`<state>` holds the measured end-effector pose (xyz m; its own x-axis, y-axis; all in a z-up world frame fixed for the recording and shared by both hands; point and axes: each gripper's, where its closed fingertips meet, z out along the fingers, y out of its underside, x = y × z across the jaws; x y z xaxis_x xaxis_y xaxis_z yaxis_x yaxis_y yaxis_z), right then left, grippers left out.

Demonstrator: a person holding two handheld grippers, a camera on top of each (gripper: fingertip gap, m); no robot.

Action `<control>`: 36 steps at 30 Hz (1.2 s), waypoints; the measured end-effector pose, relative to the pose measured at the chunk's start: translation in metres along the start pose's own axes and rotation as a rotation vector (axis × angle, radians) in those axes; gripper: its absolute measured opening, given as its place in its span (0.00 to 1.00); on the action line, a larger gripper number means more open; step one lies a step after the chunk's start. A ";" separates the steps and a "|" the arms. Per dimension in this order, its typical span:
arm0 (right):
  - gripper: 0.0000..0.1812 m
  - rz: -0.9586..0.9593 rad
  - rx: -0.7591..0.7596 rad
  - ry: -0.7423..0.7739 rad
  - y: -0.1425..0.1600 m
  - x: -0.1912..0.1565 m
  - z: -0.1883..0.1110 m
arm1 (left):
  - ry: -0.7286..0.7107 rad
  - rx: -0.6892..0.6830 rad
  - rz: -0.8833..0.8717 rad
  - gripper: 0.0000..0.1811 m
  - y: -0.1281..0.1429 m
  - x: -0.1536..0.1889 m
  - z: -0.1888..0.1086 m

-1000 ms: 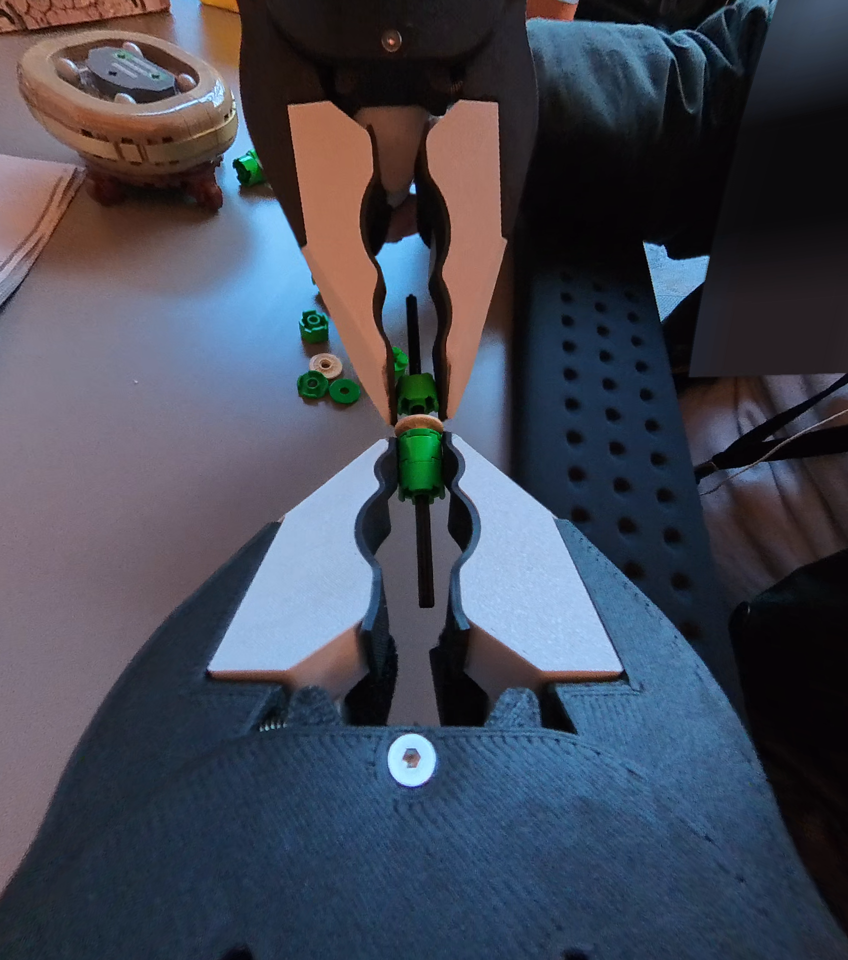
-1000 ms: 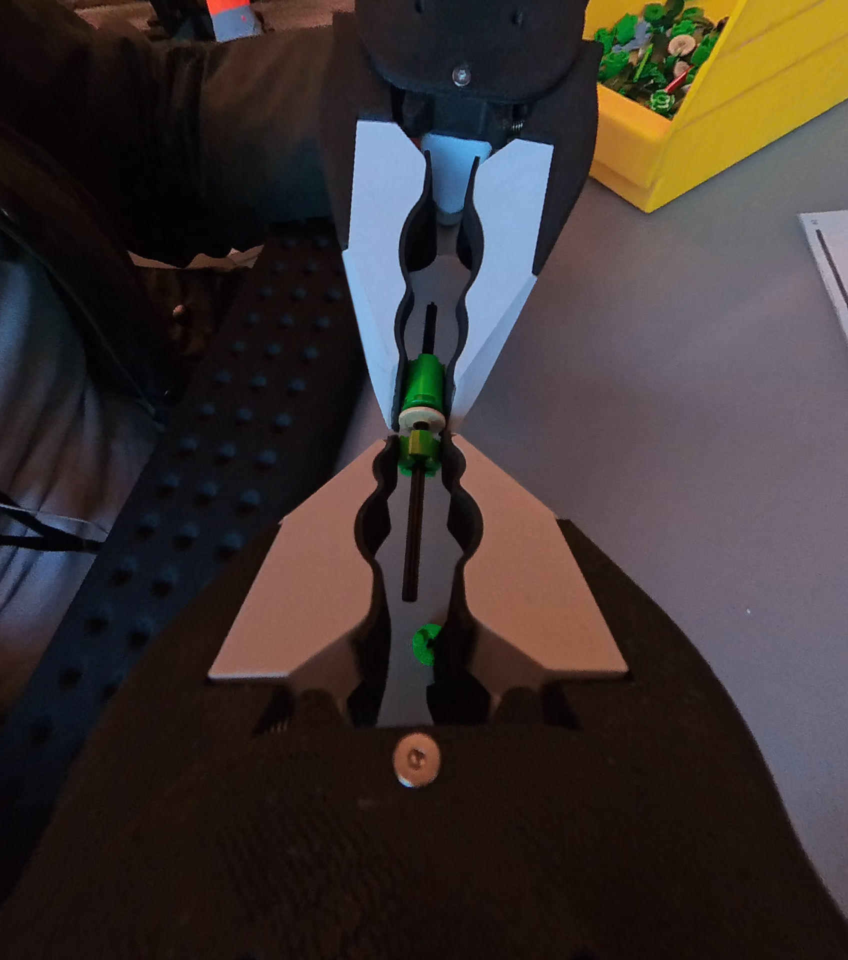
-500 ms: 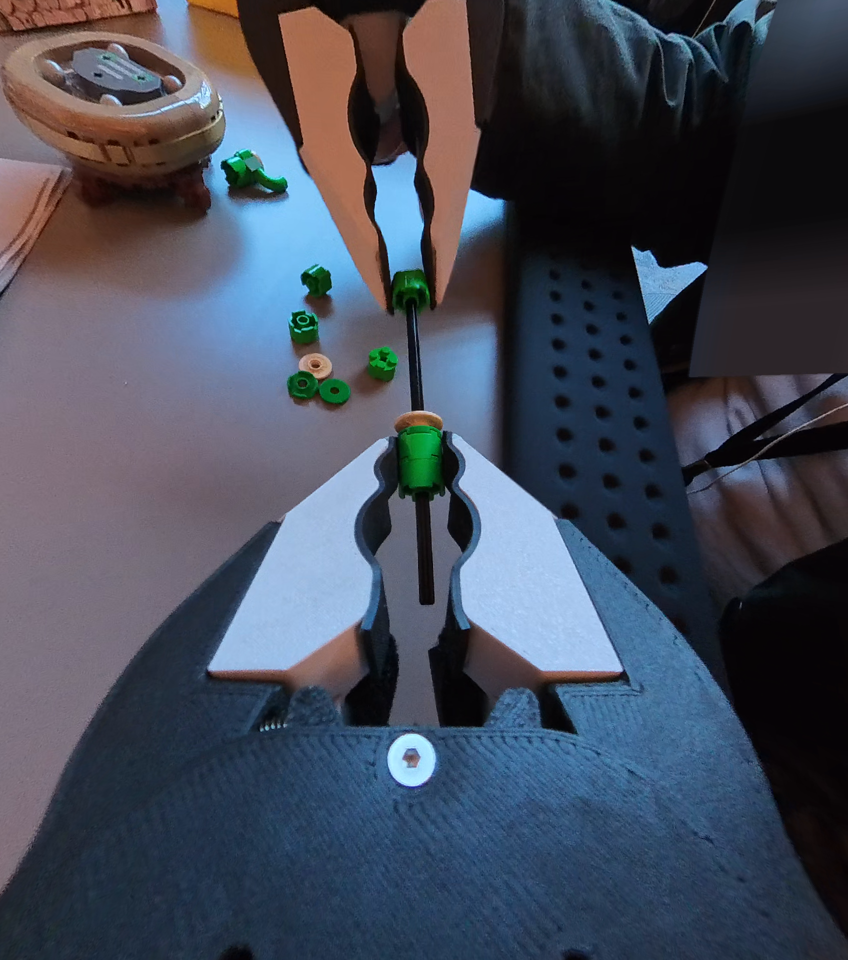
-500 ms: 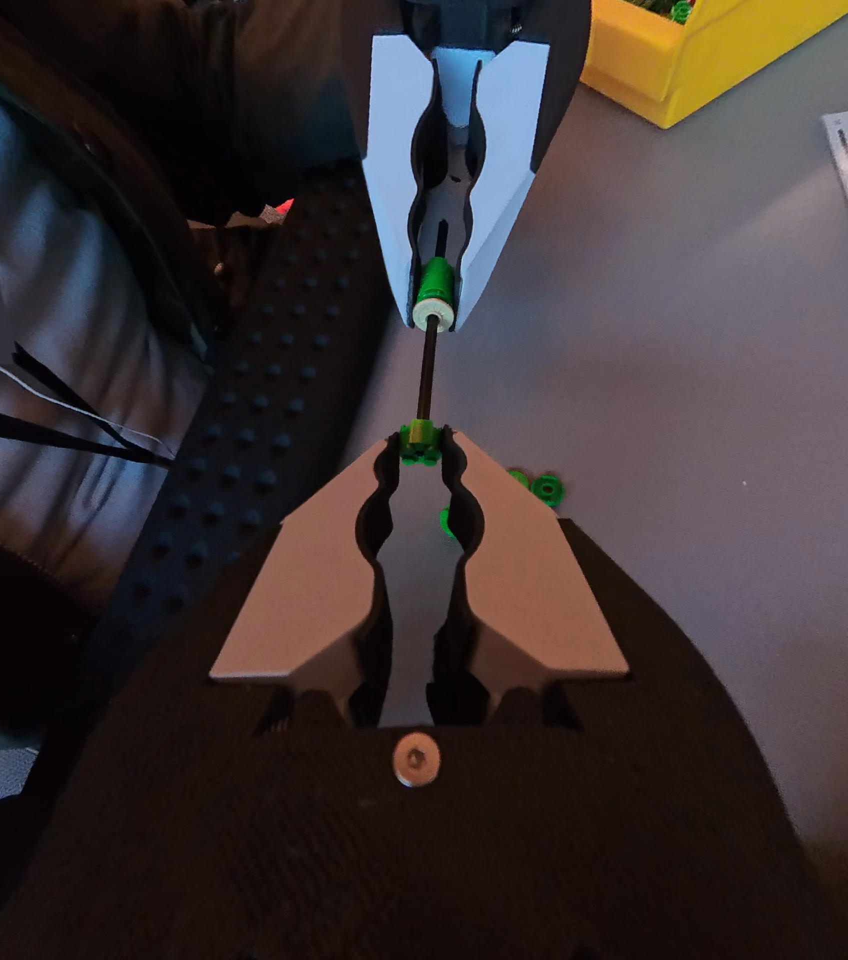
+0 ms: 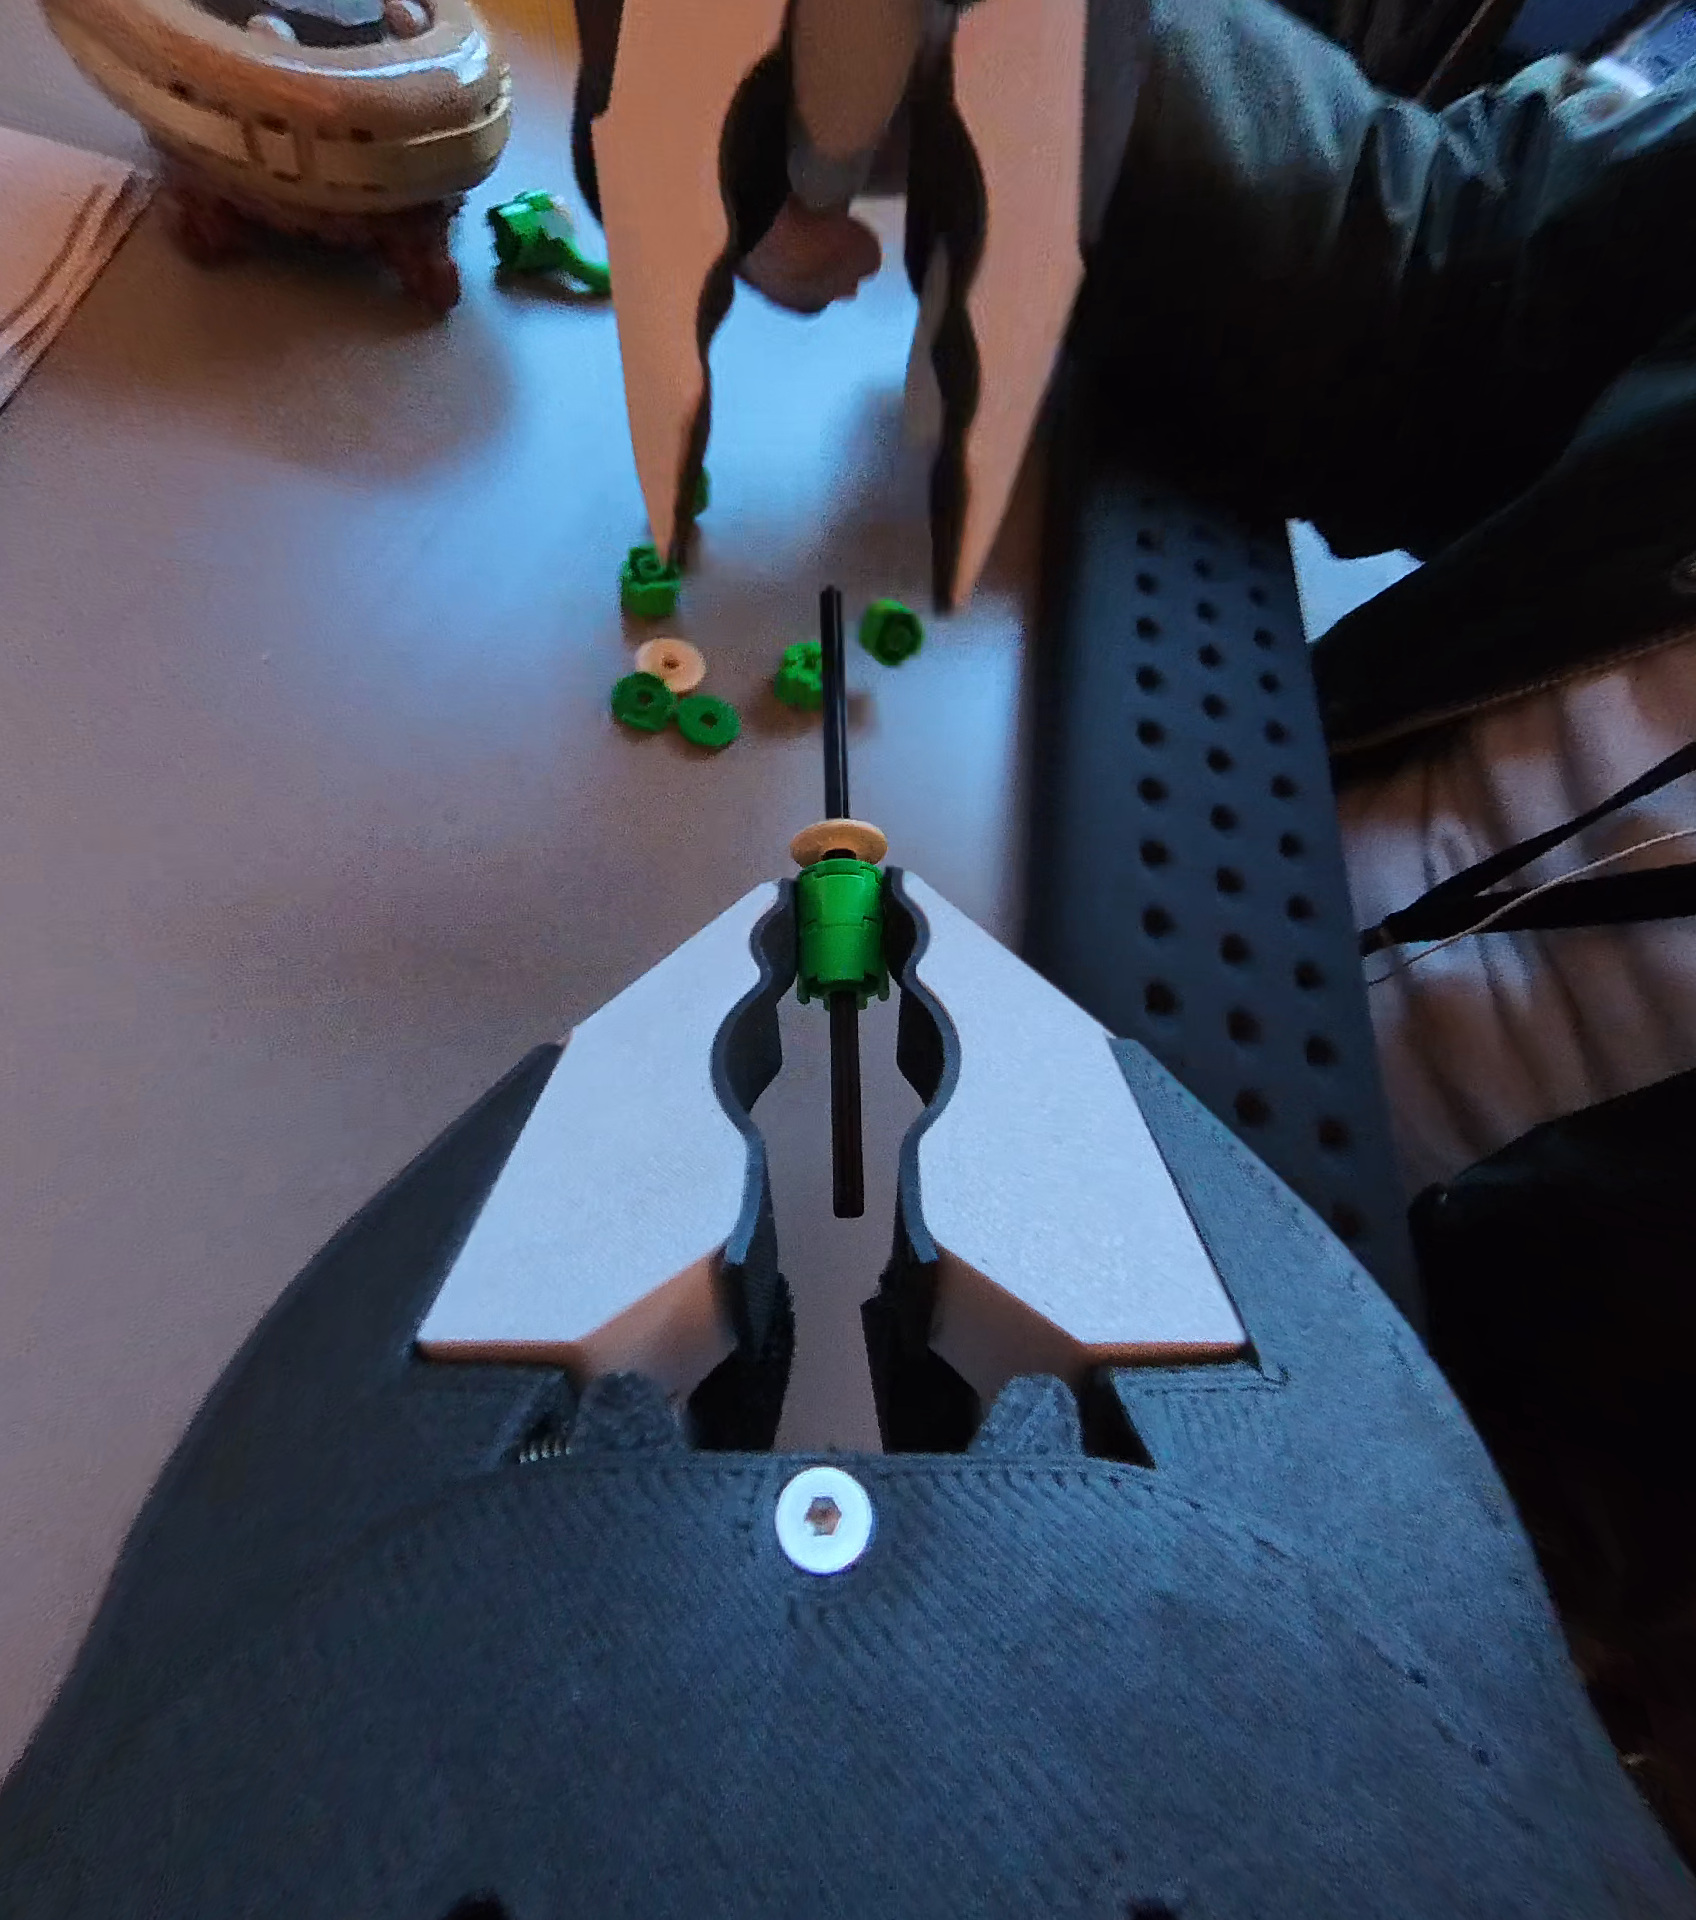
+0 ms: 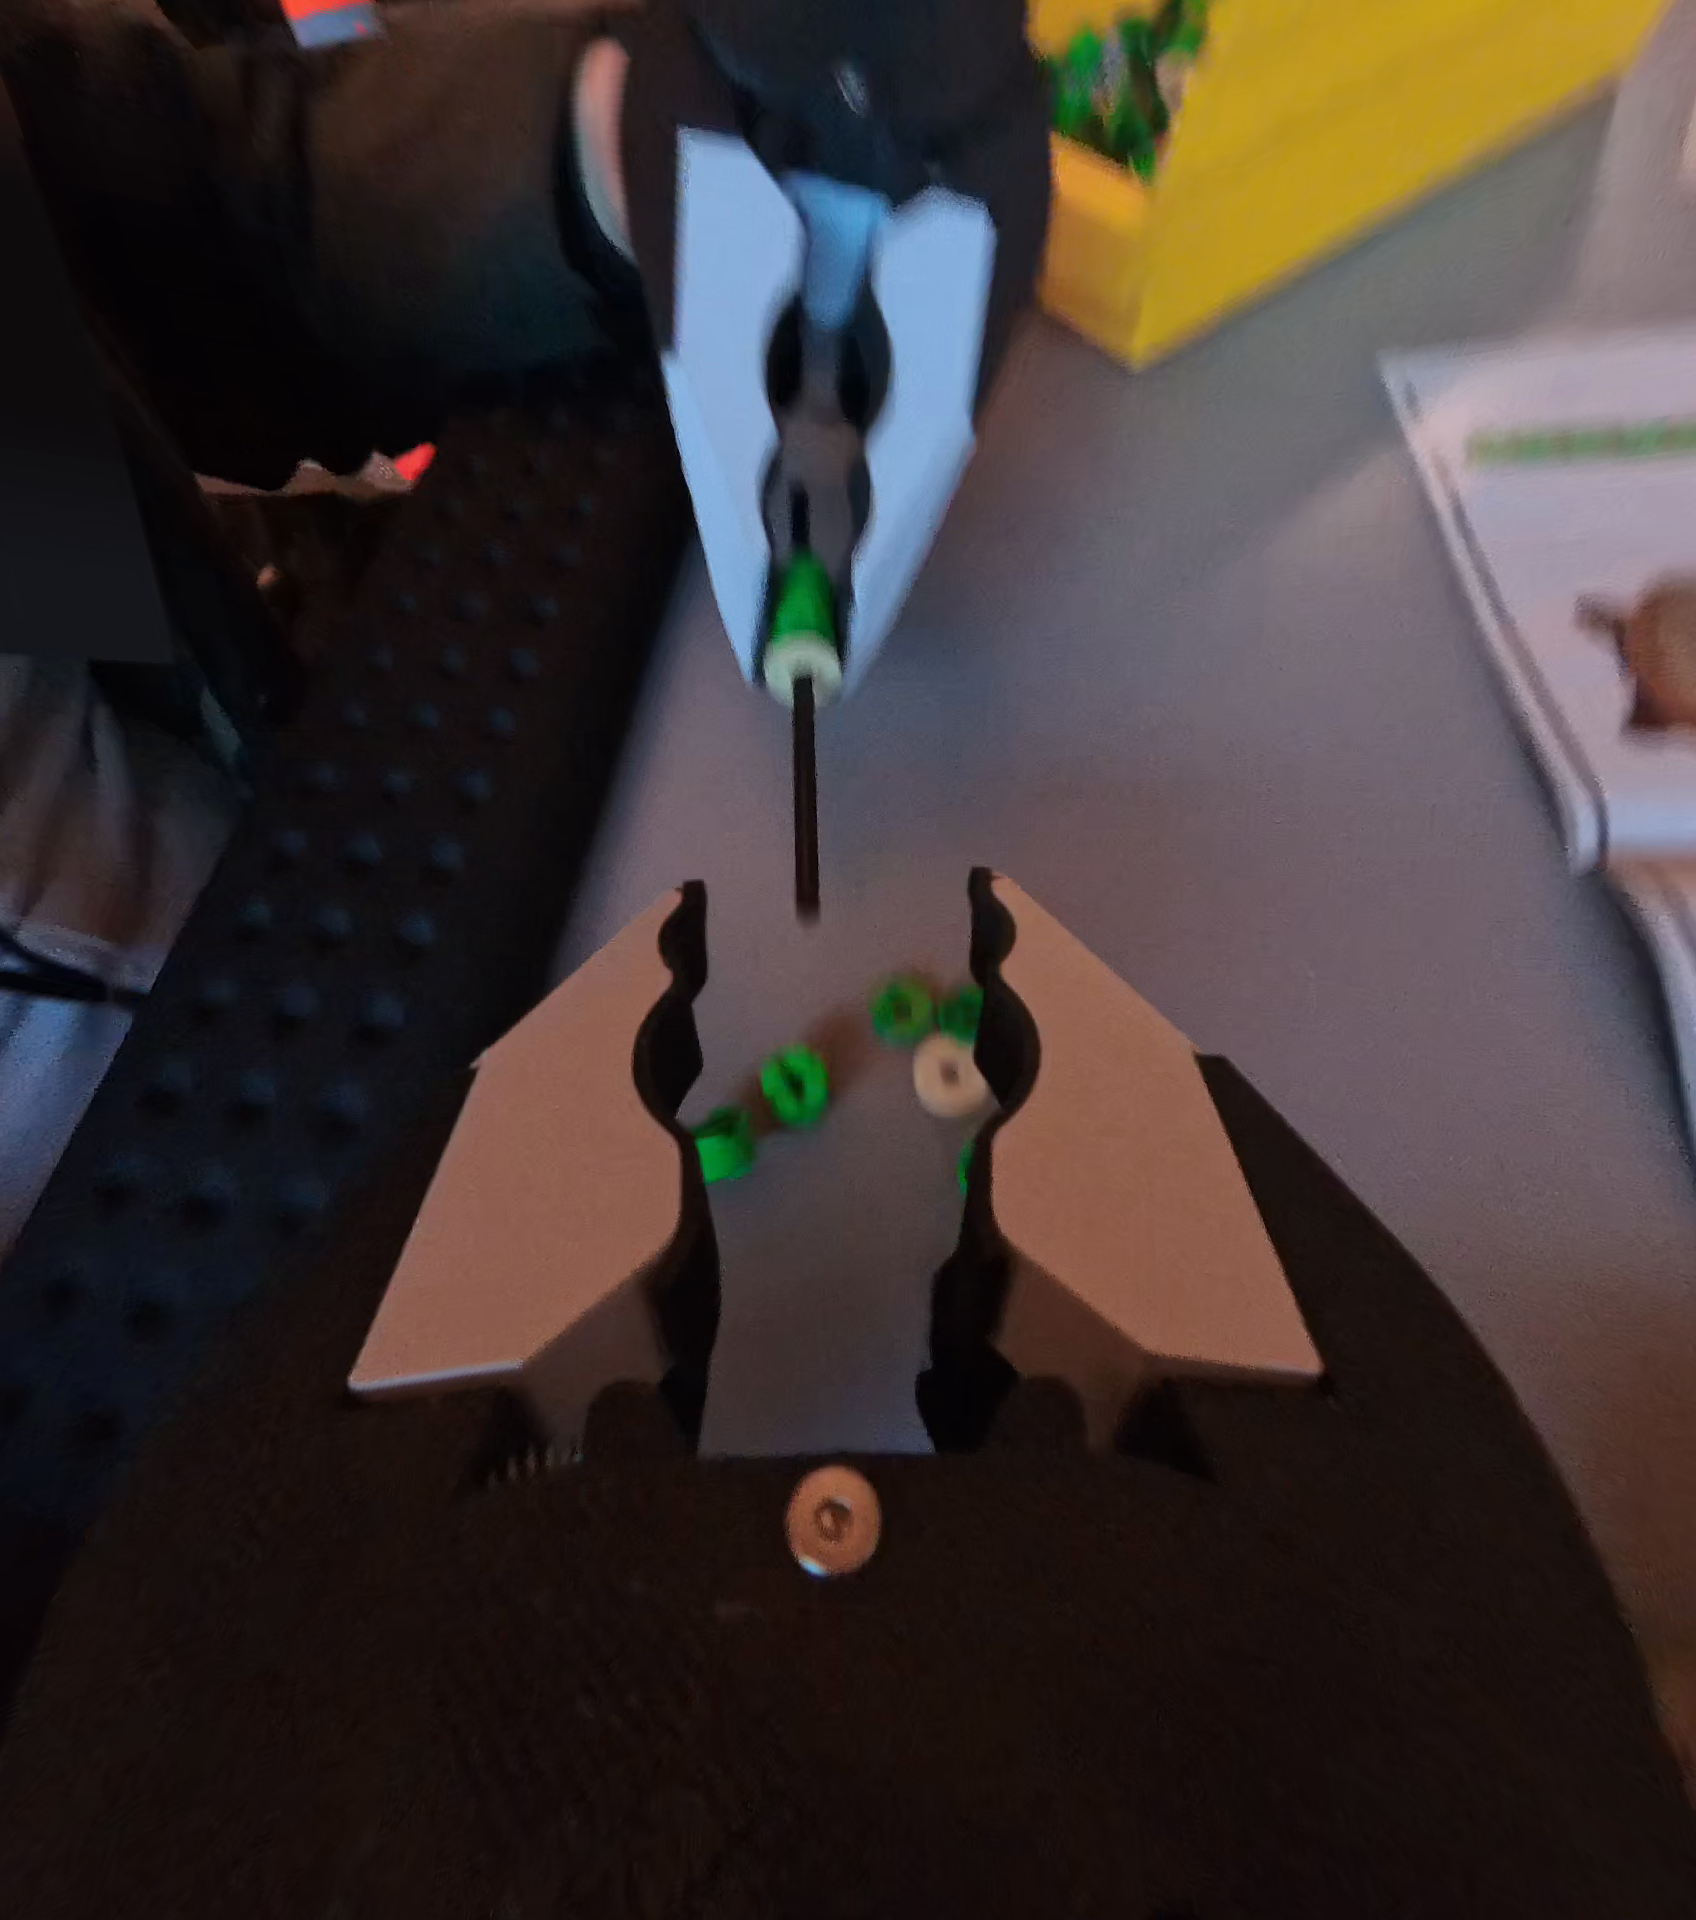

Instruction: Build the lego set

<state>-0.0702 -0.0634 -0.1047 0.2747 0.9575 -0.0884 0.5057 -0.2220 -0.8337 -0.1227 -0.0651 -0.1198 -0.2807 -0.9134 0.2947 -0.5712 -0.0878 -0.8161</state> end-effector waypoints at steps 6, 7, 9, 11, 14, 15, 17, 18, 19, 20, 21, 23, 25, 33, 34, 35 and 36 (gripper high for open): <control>0.18 -0.293 -0.043 0.047 -0.029 -0.025 0.047 | 0.070 0.010 -0.010 0.08 -0.005 0.013 0.008; 0.16 -0.288 -0.053 0.042 -0.027 -0.025 0.050 | 0.075 0.018 -0.013 0.08 -0.007 0.014 0.006; 0.12 -0.264 -0.044 0.035 -0.027 -0.024 0.049 | 0.073 0.033 -0.015 0.08 -0.009 0.014 0.005; 0.10 -0.226 -0.025 0.016 -0.029 -0.024 0.046 | 0.080 0.048 -0.015 0.08 -0.011 0.015 0.003; 0.02 -0.217 -0.086 0.004 -0.014 -0.020 0.036 | 0.039 0.013 -0.009 0.08 -0.004 0.009 0.004; 0.00 -0.197 -0.105 -0.006 -0.008 -0.019 0.029 | 0.024 -0.002 -0.001 0.08 -0.001 0.007 0.004; 0.00 -0.147 -0.131 0.035 0.006 -0.006 0.012 | 0.034 0.020 -0.006 0.08 -0.003 0.008 0.001; 0.00 -0.126 -0.105 0.032 0.007 -0.004 0.006 | 0.045 0.040 -0.013 0.08 -0.007 0.009 -0.001; 0.00 -0.097 -0.052 0.018 0.001 -0.004 0.004 | 0.055 0.057 -0.016 0.08 -0.010 0.010 -0.002; 0.00 -0.075 0.007 0.002 -0.008 -0.006 0.005 | 0.063 0.066 -0.018 0.08 -0.012 0.011 -0.002; 0.10 -0.070 0.052 -0.008 -0.019 -0.008 0.010 | 0.070 0.066 -0.020 0.08 -0.013 0.012 -0.001; 0.20 -0.135 0.038 0.009 -0.027 -0.014 0.027 | 0.080 0.062 -0.025 0.08 -0.012 0.014 0.001; 0.17 -0.241 -0.015 0.042 -0.028 -0.019 0.042 | 0.105 0.071 -0.033 0.08 -0.014 0.017 0.002; 0.08 -0.254 -0.036 0.033 -0.027 -0.021 0.037 | 0.106 0.097 -0.048 0.08 -0.017 0.016 -0.003; 0.08 -0.250 -0.051 0.034 -0.021 -0.019 0.034 | 0.093 0.087 -0.046 0.08 -0.015 0.014 -0.004; 0.08 -0.232 -0.073 0.020 -0.014 -0.018 0.029 | 0.078 0.074 -0.043 0.08 -0.012 0.012 -0.005; 0.08 -0.198 -0.116 0.015 -0.003 -0.016 0.021 | 0.049 0.065 -0.037 0.08 -0.009 0.008 -0.006</control>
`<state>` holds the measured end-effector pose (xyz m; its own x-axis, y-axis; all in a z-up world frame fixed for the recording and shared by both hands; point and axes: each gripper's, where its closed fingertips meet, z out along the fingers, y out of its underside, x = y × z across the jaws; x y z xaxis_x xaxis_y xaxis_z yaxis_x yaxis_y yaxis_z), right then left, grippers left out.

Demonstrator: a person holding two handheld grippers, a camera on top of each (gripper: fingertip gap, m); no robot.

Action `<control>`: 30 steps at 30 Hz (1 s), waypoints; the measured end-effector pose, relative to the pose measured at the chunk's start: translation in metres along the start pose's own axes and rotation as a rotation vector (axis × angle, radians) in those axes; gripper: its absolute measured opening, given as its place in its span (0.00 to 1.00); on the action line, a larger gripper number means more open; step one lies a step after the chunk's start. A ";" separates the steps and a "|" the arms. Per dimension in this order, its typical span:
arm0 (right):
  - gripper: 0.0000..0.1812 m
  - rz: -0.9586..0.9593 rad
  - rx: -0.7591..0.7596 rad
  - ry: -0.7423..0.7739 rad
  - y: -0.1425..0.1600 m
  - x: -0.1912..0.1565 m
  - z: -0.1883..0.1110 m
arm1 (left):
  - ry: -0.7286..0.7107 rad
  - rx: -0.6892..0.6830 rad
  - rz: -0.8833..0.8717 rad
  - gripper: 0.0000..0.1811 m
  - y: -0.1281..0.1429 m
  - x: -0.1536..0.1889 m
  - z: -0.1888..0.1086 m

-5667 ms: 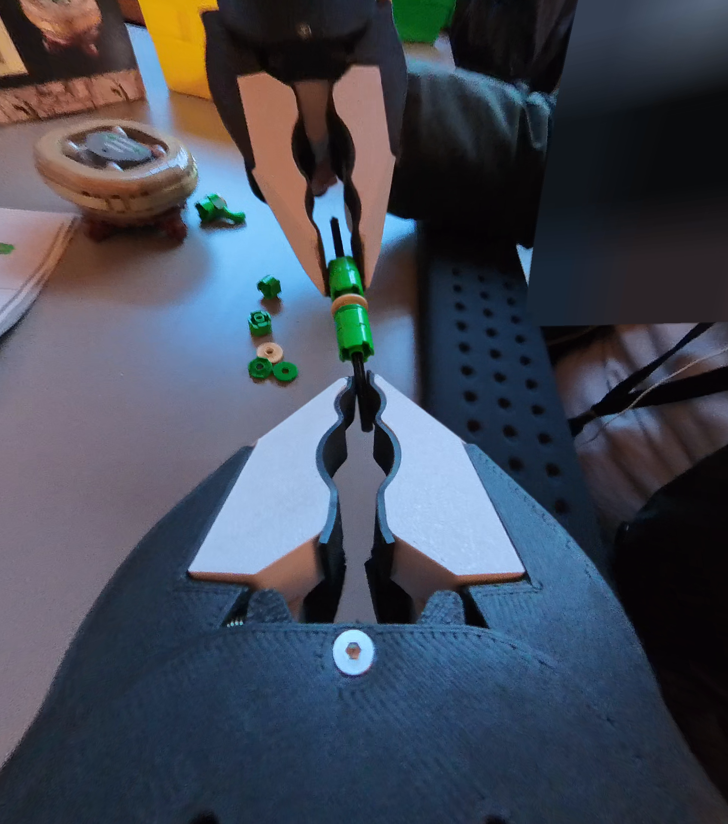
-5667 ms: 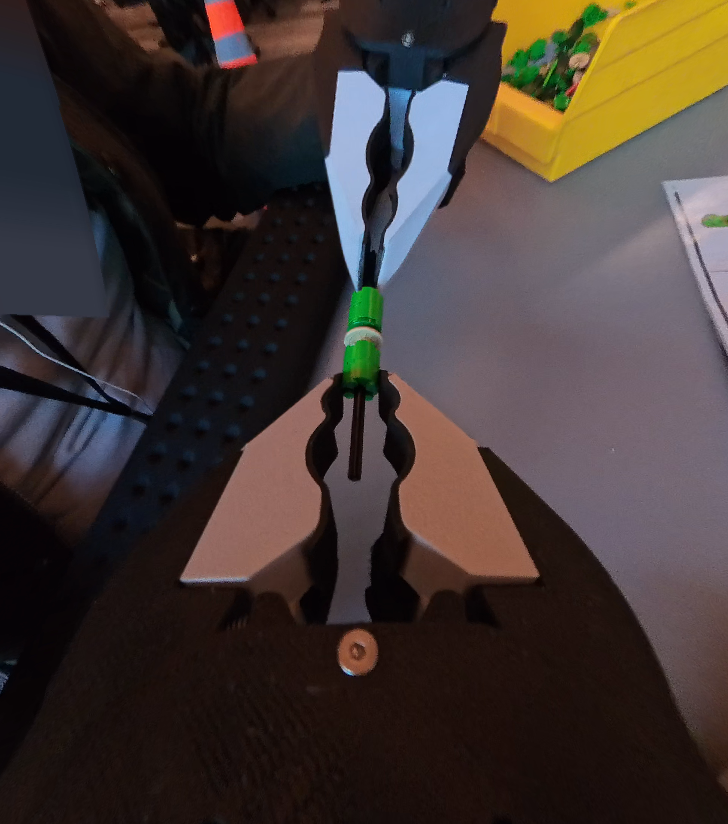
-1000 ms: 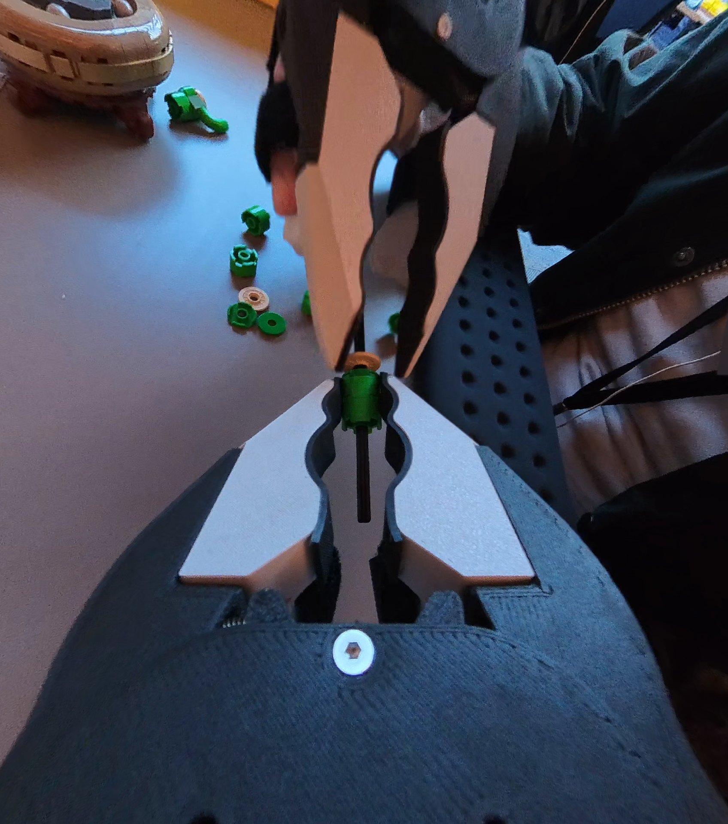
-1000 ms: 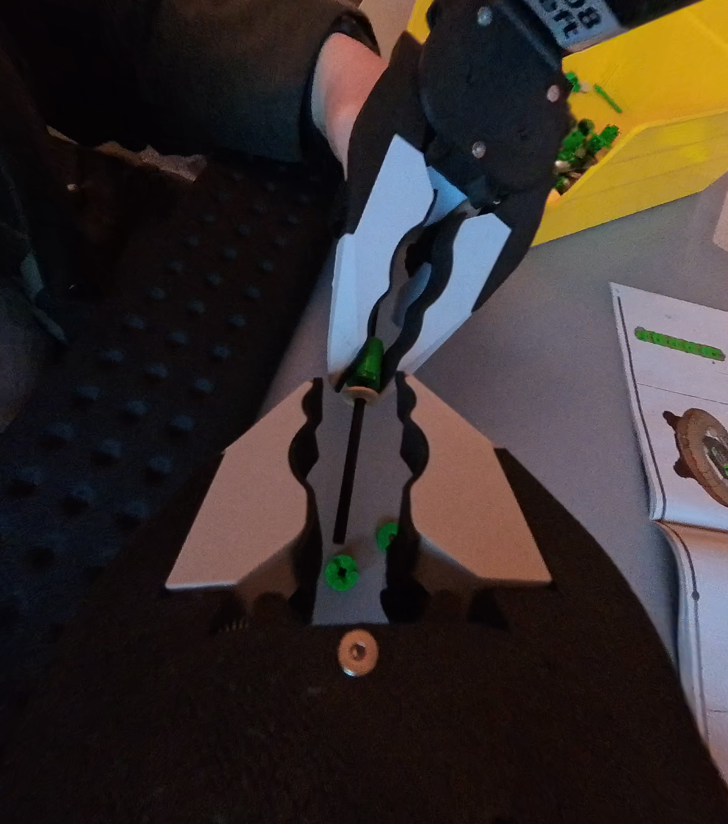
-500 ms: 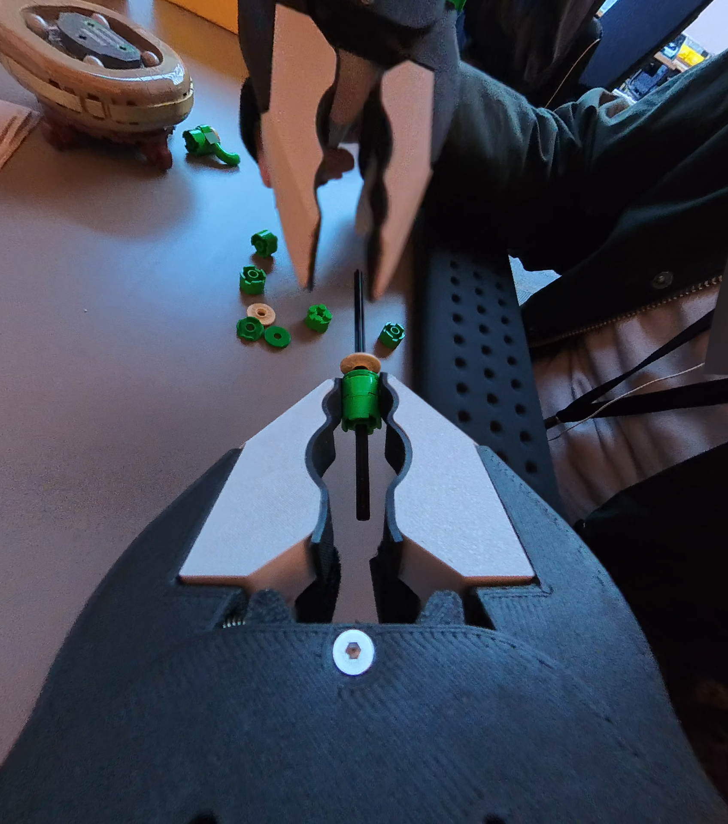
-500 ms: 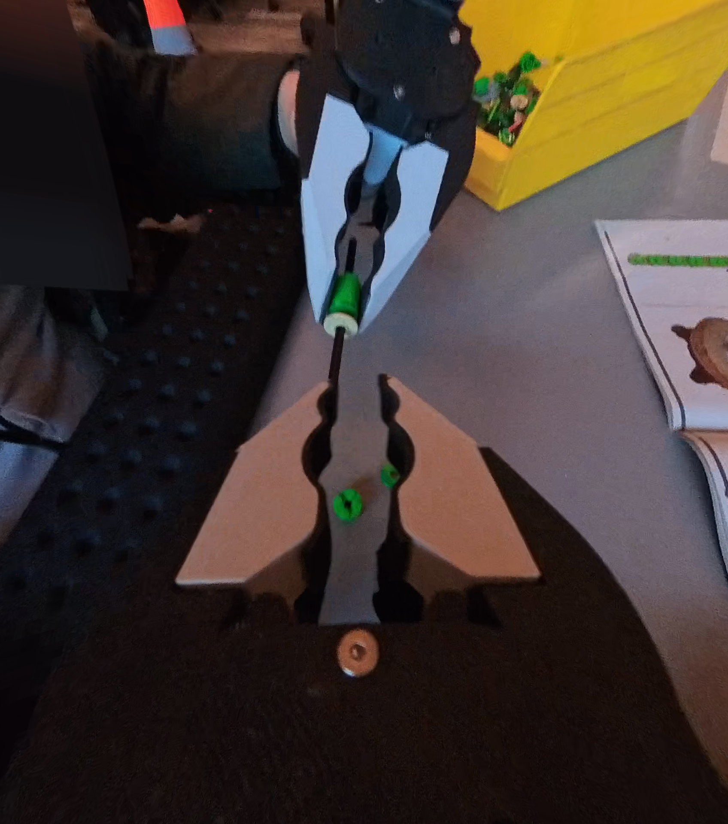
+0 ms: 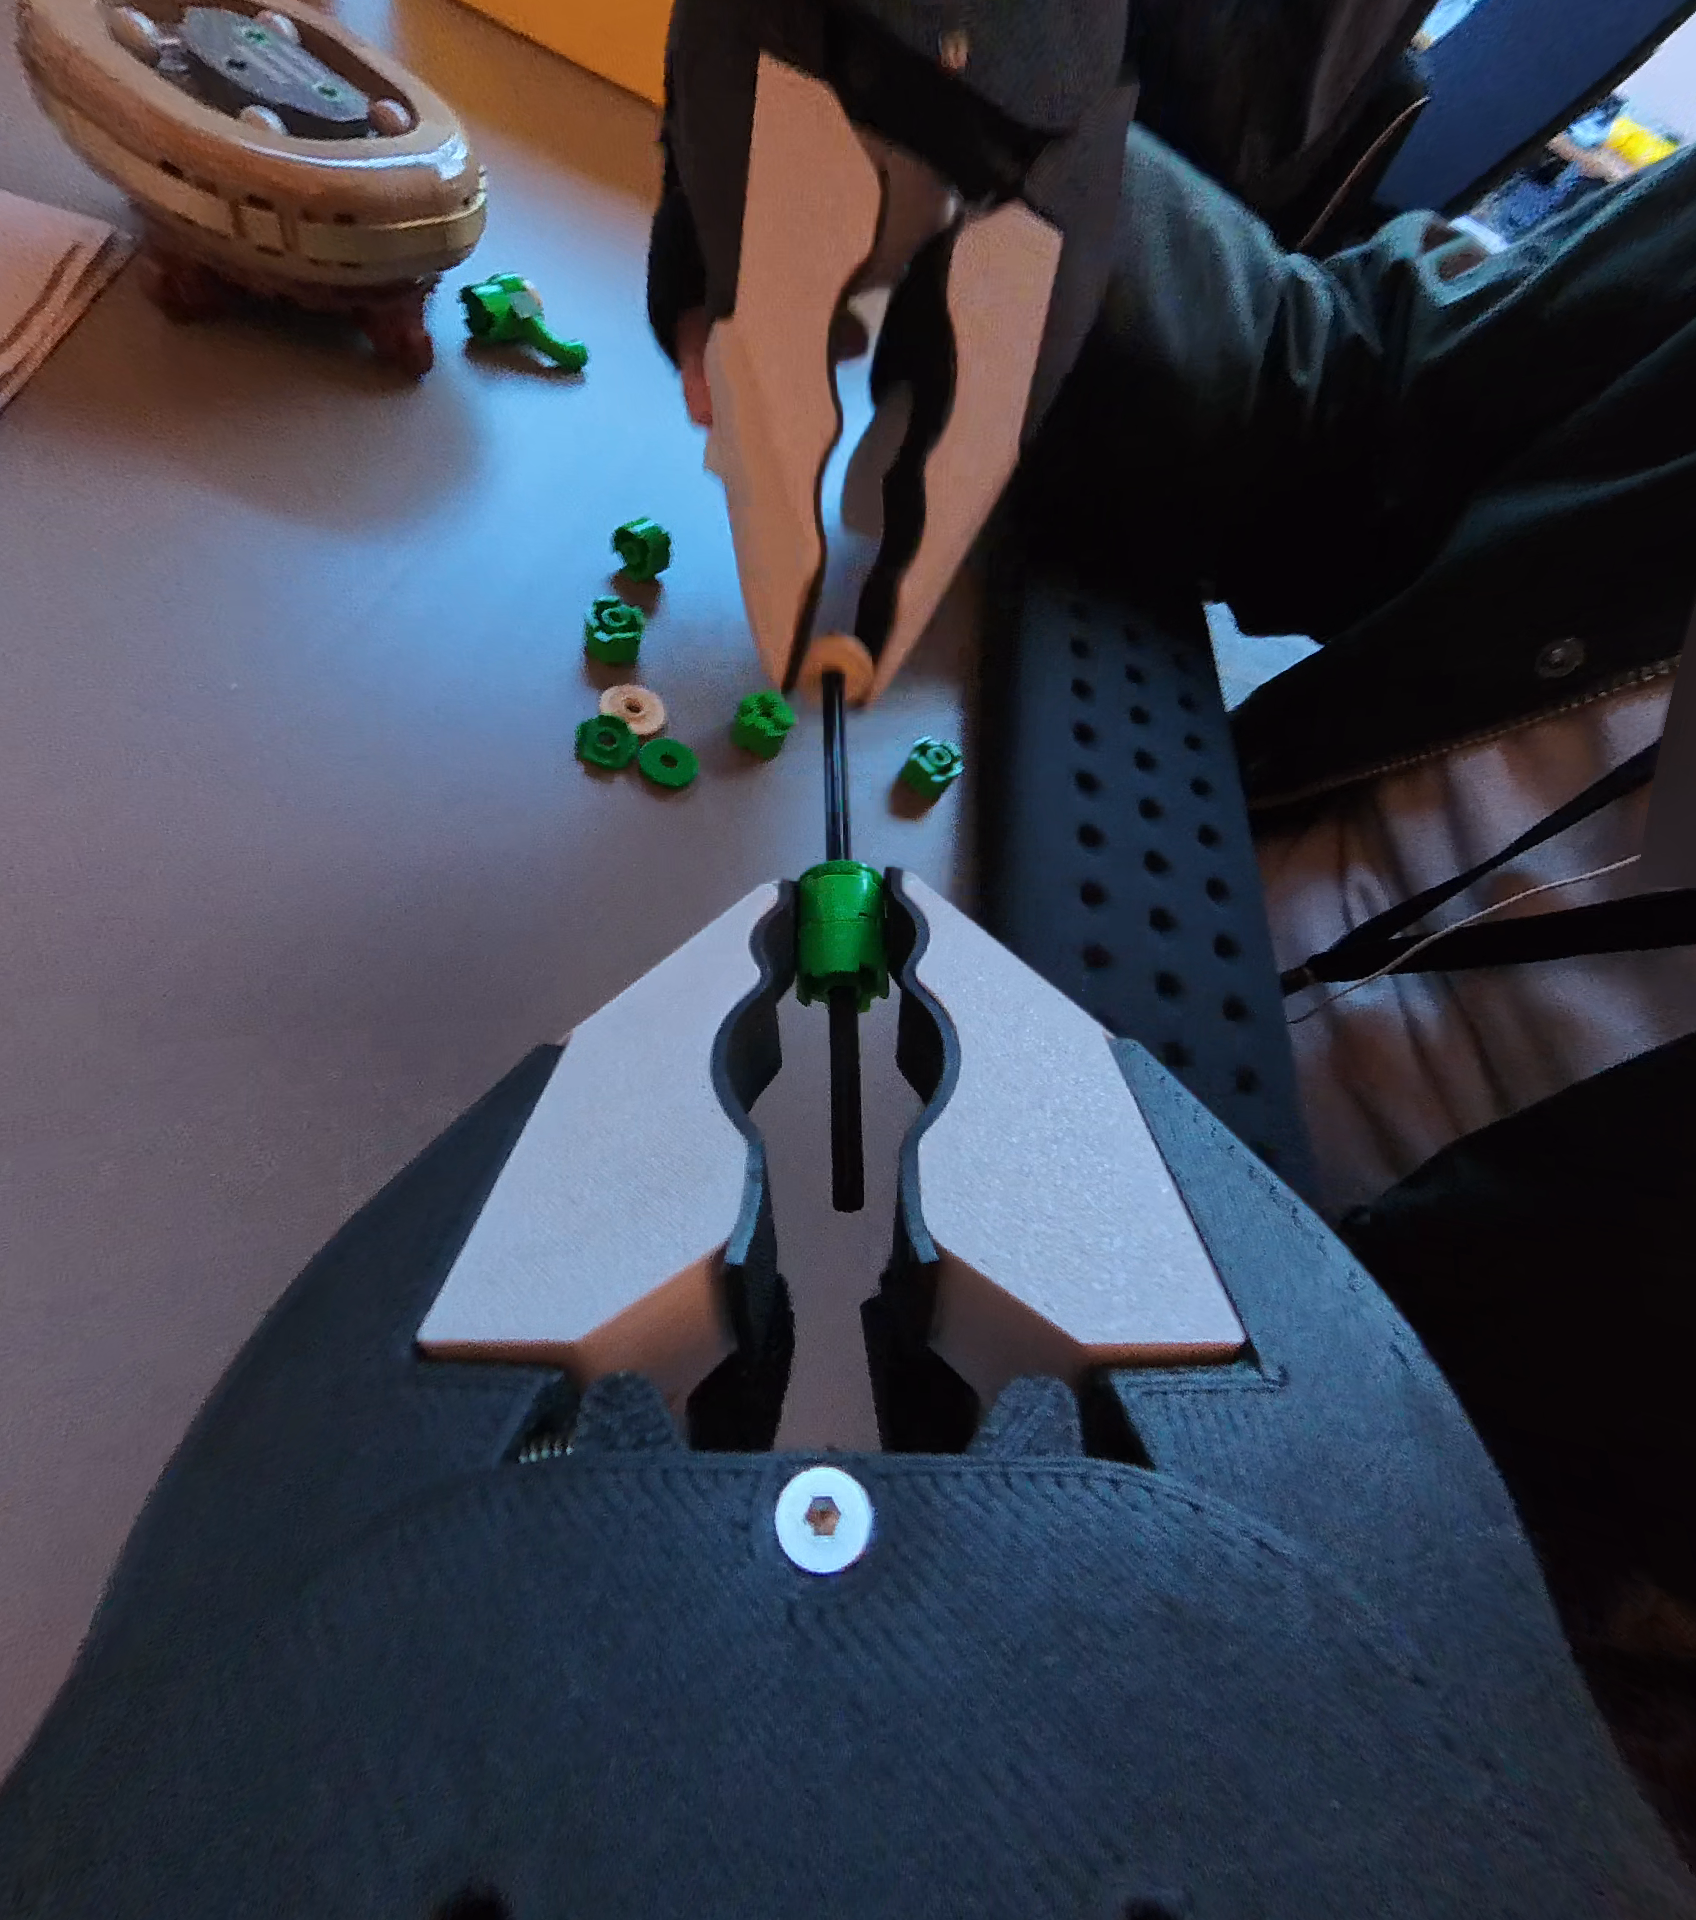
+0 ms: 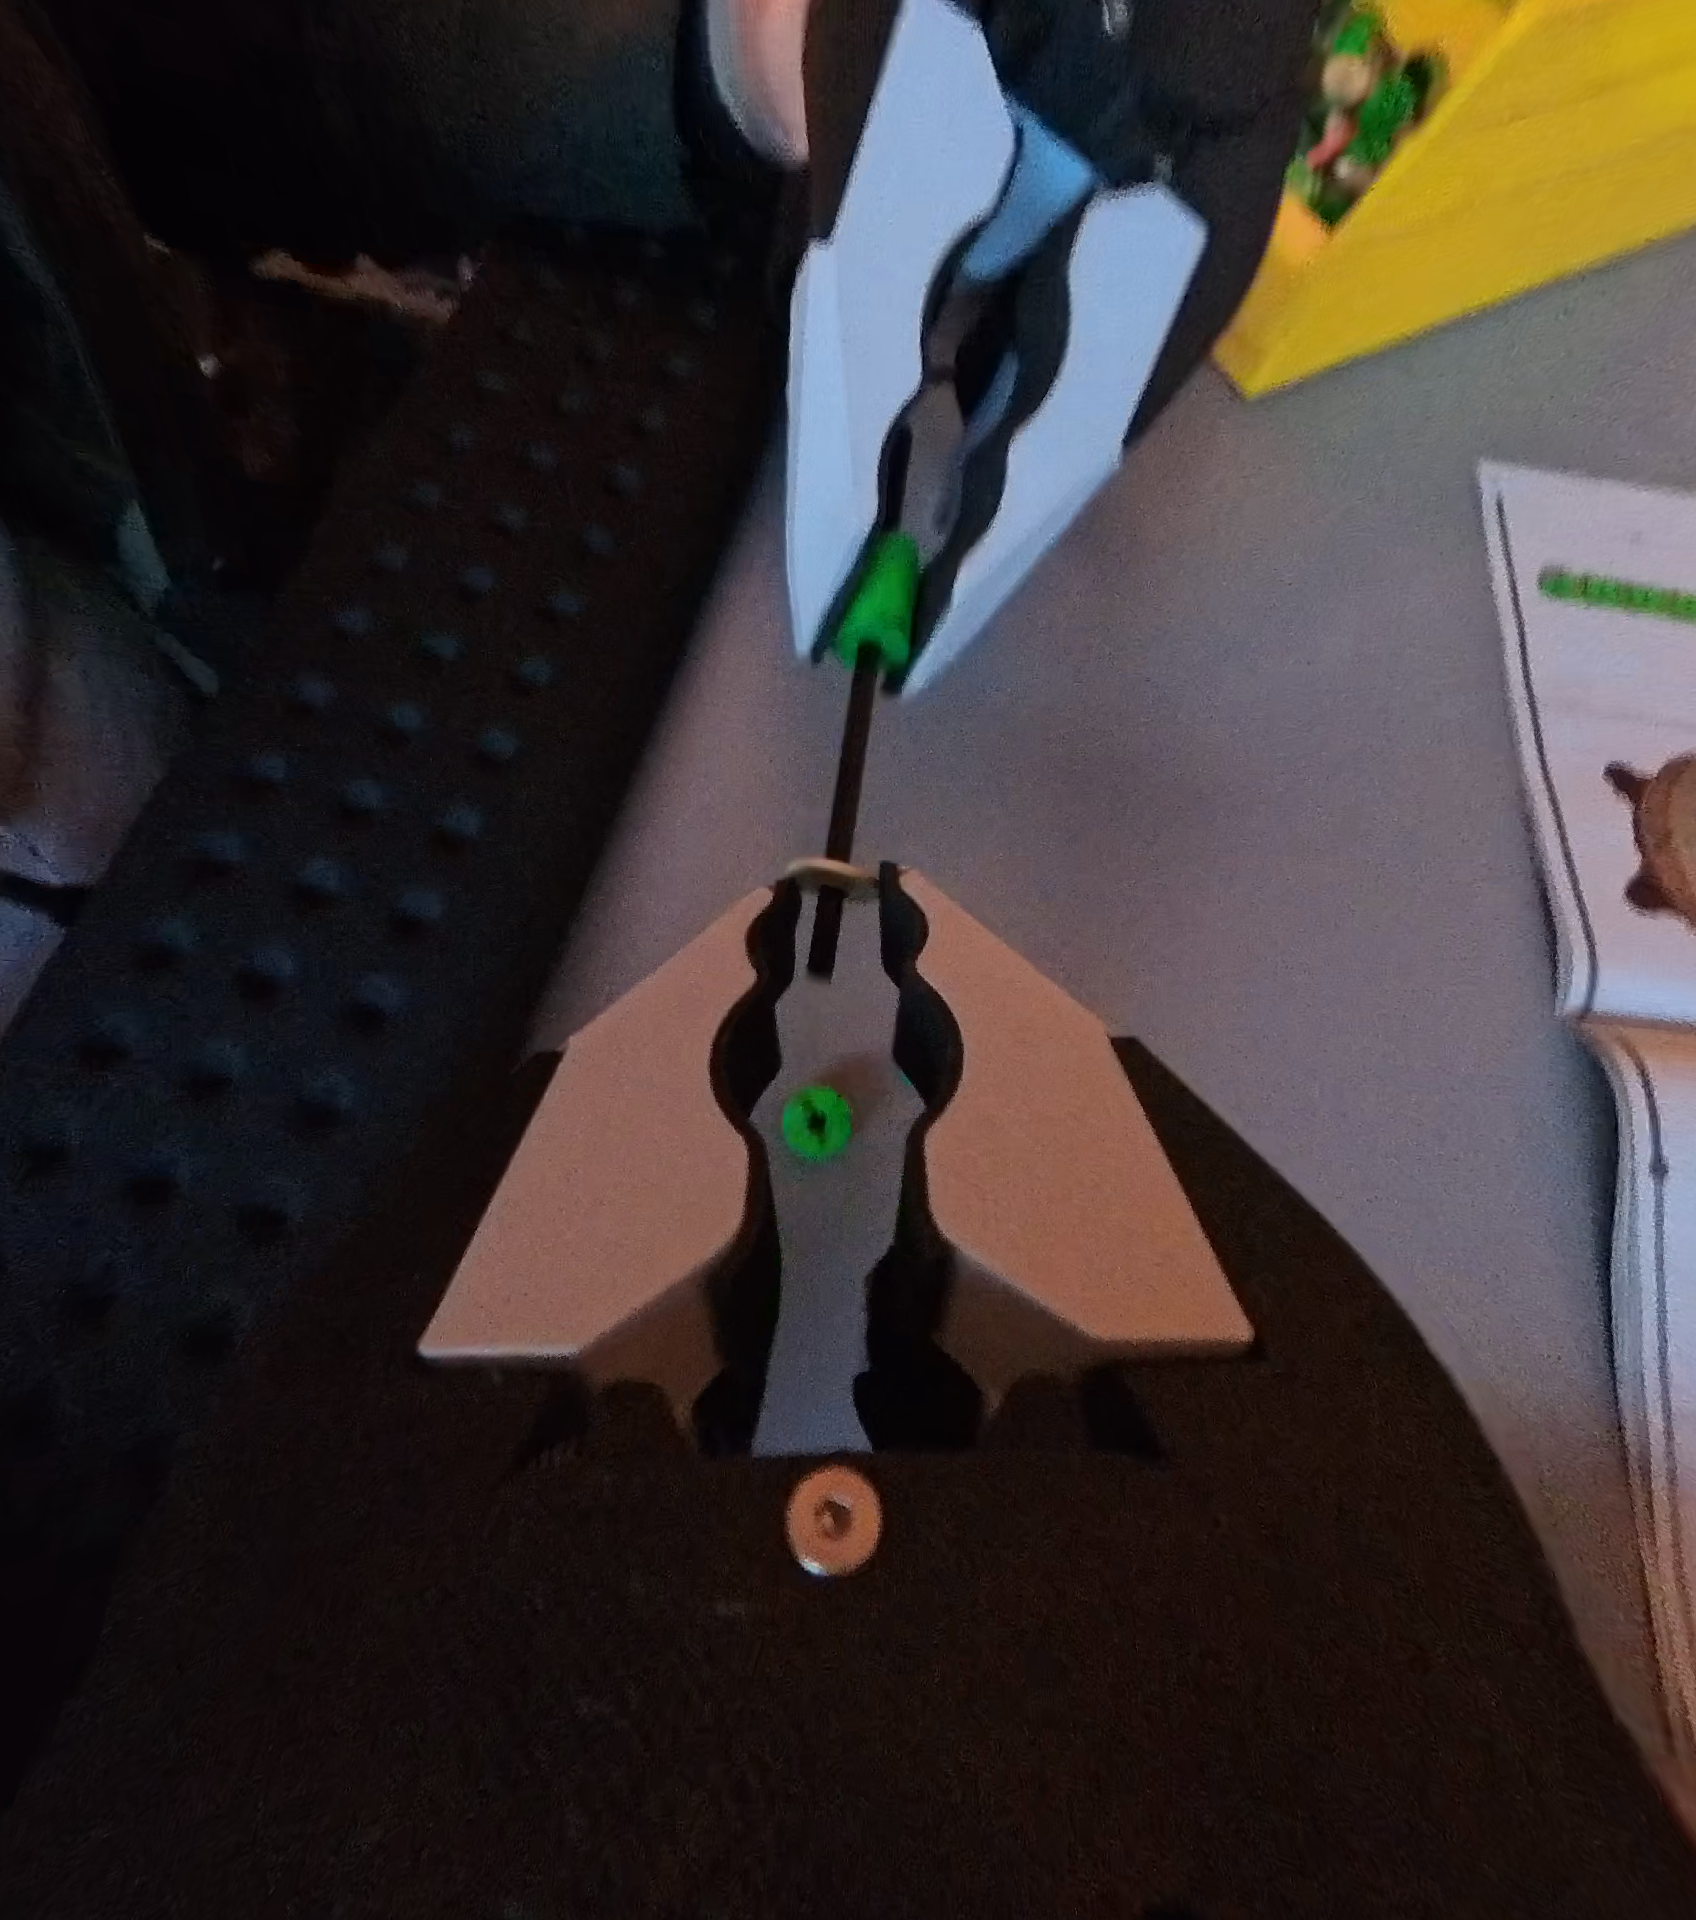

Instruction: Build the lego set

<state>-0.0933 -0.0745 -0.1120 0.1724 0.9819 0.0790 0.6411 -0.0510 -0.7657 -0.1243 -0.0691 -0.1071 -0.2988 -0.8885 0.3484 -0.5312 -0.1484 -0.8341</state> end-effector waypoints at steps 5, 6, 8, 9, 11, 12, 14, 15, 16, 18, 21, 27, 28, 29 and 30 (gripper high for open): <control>0.03 0.198 -0.064 0.062 0.059 0.025 -0.045 | -0.074 -0.046 -0.003 0.08 0.009 -0.013 -0.001; 0.11 0.245 -0.050 0.070 0.062 0.030 -0.047 | -0.083 -0.055 -0.006 0.08 0.010 -0.015 0.000; 0.15 0.264 -0.048 0.078 0.061 0.033 -0.044 | -0.100 -0.080 -0.006 0.08 0.015 -0.019 0.002; 0.15 0.237 -0.041 0.068 0.056 0.030 -0.039 | -0.099 -0.088 -0.005 0.08 0.016 -0.018 0.003; 0.19 0.166 0.007 0.065 0.036 0.025 -0.026 | -0.093 -0.091 -0.002 0.08 0.016 -0.017 0.005; 0.21 0.143 0.044 0.046 0.023 0.020 -0.018 | -0.089 -0.089 -0.003 0.08 0.015 -0.016 0.005; 0.21 0.134 0.033 0.013 0.010 0.012 -0.002 | -0.081 -0.082 -0.006 0.08 0.014 -0.015 0.006; 0.21 0.129 0.009 0.009 0.010 0.011 0.004 | -0.074 -0.075 -0.005 0.08 0.013 -0.014 0.006; 0.18 0.127 -0.022 0.004 0.013 0.011 0.009 | -0.070 -0.067 -0.003 0.08 0.011 -0.013 0.005; 0.03 0.140 -0.083 -0.013 0.025 0.010 0.011 | -0.085 -0.060 -0.001 0.08 0.010 -0.015 0.003; 0.00 0.185 -0.106 -0.023 0.038 0.010 -0.002 | -0.093 -0.061 -0.006 0.08 0.011 -0.017 0.001; 0.15 0.202 0.042 0.049 0.017 0.023 -0.013 | -0.080 -0.032 -0.001 0.08 0.005 -0.014 0.002; 0.17 0.185 0.070 0.035 0.007 0.019 -0.008 | -0.072 -0.028 0.004 0.08 0.004 -0.013 0.003; 0.17 0.163 0.065 0.008 0.001 0.012 0.001 | -0.064 -0.021 0.008 0.08 0.003 -0.011 0.003; 0.14 0.142 0.027 0.000 0.001 0.008 0.009 | -0.054 -0.011 0.011 0.08 0.001 -0.009 0.003</control>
